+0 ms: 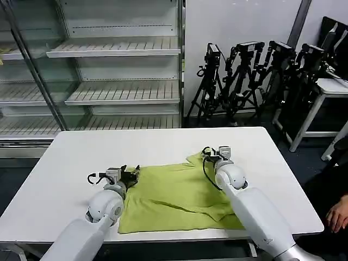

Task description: Fold and organize the clothes.

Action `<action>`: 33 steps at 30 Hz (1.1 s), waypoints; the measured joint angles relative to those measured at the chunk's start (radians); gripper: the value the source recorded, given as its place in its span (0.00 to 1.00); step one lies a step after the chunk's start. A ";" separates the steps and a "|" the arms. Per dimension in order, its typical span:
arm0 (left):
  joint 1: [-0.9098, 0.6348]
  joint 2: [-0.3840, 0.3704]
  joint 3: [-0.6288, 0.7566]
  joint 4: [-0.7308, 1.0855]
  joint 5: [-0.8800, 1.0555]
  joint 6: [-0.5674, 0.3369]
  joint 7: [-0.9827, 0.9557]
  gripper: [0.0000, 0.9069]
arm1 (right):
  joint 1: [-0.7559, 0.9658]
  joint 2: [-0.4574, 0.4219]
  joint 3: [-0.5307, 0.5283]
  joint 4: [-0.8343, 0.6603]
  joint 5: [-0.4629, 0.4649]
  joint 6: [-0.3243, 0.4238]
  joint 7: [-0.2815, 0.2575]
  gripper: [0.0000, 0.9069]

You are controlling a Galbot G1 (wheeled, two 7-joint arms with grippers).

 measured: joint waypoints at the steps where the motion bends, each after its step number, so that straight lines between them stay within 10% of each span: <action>1: 0.002 0.001 0.000 -0.002 -0.002 0.000 0.000 0.03 | 0.000 0.001 -0.001 -0.002 0.003 0.000 0.000 0.00; 33: 0.075 0.042 -0.093 -0.137 -0.062 -0.035 0.036 0.03 | -0.073 -0.061 0.060 0.179 -0.019 0.147 -0.035 0.00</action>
